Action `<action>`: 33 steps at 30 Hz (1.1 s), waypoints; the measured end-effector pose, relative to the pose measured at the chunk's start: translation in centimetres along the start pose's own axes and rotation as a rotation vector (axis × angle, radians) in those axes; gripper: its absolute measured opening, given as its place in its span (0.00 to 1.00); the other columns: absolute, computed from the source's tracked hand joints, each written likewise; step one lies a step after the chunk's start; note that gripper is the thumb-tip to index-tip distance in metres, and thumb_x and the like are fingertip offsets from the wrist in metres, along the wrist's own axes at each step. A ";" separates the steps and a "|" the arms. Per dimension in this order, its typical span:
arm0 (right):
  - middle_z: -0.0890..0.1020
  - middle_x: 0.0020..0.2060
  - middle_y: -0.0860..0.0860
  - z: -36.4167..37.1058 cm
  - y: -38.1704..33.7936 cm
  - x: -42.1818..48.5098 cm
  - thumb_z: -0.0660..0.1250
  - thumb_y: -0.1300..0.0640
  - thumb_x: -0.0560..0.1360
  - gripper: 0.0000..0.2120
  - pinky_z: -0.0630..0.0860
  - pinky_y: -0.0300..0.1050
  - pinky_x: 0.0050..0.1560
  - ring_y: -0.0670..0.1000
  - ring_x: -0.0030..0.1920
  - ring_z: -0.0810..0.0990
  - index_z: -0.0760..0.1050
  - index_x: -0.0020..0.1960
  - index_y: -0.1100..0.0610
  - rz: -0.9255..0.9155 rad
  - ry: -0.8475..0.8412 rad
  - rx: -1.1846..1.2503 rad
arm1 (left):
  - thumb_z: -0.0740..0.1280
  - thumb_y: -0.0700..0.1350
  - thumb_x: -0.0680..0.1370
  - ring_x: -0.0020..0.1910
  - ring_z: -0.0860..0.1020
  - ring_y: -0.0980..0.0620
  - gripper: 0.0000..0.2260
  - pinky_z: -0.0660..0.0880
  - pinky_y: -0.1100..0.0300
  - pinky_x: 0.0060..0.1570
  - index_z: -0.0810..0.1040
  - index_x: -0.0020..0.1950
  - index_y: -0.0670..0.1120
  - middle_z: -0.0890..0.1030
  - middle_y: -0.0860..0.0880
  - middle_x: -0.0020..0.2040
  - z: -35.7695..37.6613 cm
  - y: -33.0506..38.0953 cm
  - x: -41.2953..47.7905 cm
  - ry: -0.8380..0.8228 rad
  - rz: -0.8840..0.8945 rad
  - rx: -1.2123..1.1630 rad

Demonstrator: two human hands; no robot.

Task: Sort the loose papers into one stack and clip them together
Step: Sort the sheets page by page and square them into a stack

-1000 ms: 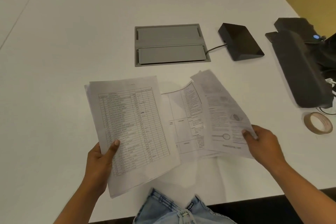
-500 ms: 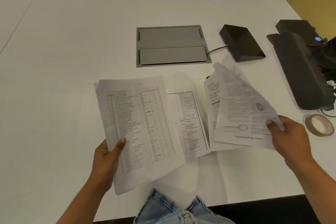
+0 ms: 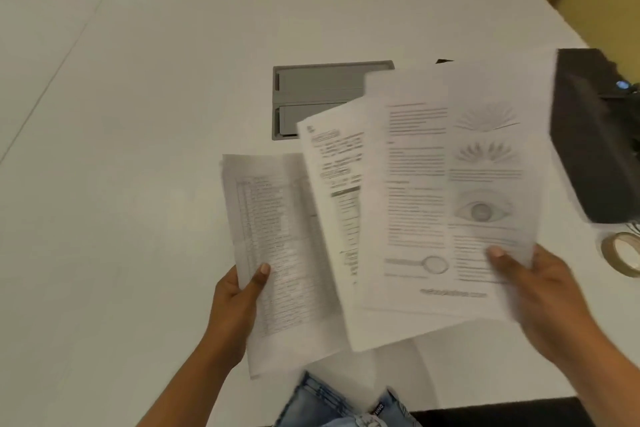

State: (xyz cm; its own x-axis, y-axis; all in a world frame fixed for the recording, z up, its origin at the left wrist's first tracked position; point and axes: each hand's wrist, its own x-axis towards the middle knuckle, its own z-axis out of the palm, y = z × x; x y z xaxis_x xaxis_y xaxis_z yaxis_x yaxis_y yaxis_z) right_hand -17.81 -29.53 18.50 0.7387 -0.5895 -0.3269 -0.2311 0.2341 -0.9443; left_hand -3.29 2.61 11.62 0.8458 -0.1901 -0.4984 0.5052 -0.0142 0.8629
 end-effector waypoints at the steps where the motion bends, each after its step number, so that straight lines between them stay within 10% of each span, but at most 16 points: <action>1: 0.87 0.48 0.56 0.9 0.7 0.0 0.73 0.53 0.66 0.13 0.84 0.50 0.45 0.57 0.48 0.86 0.83 0.50 0.55 0.015 -0.036 0.011 | 0.67 0.47 0.78 0.51 0.85 0.45 0.10 0.82 0.51 0.48 0.81 0.57 0.48 0.87 0.47 0.51 0.6 0.3 -0.2 -0.006 -0.001 -0.013; 5: 0.87 0.50 0.56 3.9 2.7 0.1 0.78 0.42 0.61 0.25 0.83 0.48 0.46 0.57 0.50 0.86 0.83 0.52 0.54 0.029 -0.118 -0.019 | 0.59 0.59 0.77 0.51 0.84 0.49 0.15 0.78 0.52 0.55 0.80 0.55 0.54 0.86 0.50 0.50 2.5 1.3 -0.7 -0.019 -0.014 -0.050; 11: 0.84 0.57 0.53 6.1 3.4 0.9 0.67 0.57 0.76 0.17 0.78 0.55 0.58 0.56 0.57 0.84 0.74 0.64 0.55 0.218 -0.362 -0.041 | 0.64 0.53 0.76 0.54 0.85 0.48 0.14 0.81 0.49 0.53 0.81 0.59 0.53 0.86 0.50 0.55 3.7 1.9 -1.1 -0.114 0.014 -0.117; 17: 0.85 0.54 0.57 6.3 3.2 2.1 0.67 0.70 0.74 0.18 0.82 0.50 0.50 0.59 0.54 0.85 0.77 0.62 0.58 0.177 -0.355 -0.067 | 0.66 0.53 0.74 0.60 0.82 0.46 0.19 0.74 0.42 0.65 0.79 0.64 0.49 0.84 0.48 0.60 3.5 2.9 -0.4 -0.140 0.005 -0.180; 27: 0.85 0.56 0.52 7.5 2.5 4.2 0.73 0.65 0.70 0.23 0.82 0.50 0.51 0.54 0.55 0.84 0.74 0.64 0.56 0.047 -0.468 -0.153 | 0.72 0.42 0.75 0.51 0.85 0.45 0.09 0.81 0.39 0.53 0.81 0.55 0.49 0.87 0.48 0.53 6.2 6.0 1.7 -0.137 0.167 -0.101; 33: 0.85 0.54 0.56 7.2 3.3 6.0 0.68 0.69 0.74 0.16 0.82 0.51 0.49 0.59 0.54 0.84 0.77 0.61 0.61 0.020 -0.340 -0.058 | 0.79 0.57 0.65 0.58 0.82 0.39 0.23 0.80 0.39 0.53 0.82 0.57 0.52 0.84 0.45 0.59 6.1 7.5 3.2 -0.197 0.292 -0.240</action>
State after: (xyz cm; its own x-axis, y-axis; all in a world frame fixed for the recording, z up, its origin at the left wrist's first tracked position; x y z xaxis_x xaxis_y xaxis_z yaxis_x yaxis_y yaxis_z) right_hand -9.63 -26.73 13.69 0.9001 -0.2917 -0.3236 -0.2758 0.1934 -0.9416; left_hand 2.13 -4.05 17.03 0.9224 -0.3361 -0.1902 0.2943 0.2928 0.9097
